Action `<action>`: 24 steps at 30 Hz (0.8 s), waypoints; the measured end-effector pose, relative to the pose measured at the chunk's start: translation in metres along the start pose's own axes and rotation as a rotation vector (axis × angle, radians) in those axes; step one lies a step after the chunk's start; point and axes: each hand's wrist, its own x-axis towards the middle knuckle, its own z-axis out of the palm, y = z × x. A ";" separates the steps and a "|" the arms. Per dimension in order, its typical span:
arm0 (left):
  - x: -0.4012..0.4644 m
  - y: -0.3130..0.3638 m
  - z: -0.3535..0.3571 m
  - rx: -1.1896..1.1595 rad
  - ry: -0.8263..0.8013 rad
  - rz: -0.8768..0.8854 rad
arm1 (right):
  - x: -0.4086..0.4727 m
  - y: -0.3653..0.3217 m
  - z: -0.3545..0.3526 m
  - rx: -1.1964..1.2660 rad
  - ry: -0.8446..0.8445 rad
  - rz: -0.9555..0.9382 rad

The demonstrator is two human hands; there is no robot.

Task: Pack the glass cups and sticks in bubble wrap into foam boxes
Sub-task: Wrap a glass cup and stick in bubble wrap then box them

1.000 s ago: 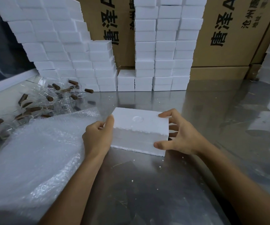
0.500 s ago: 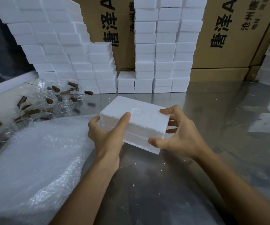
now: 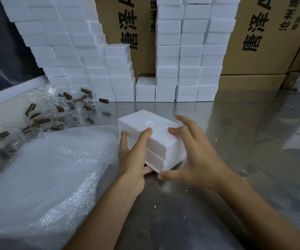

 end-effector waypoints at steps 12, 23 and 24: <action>0.007 0.014 -0.013 0.041 -0.016 -0.034 | 0.001 -0.010 0.016 -0.129 0.231 -0.251; 0.033 -0.009 -0.013 0.270 0.092 0.268 | 0.027 0.006 0.029 -0.192 0.334 -0.168; 0.034 -0.014 -0.013 0.329 0.094 0.335 | 0.036 0.012 0.031 -0.205 0.344 -0.168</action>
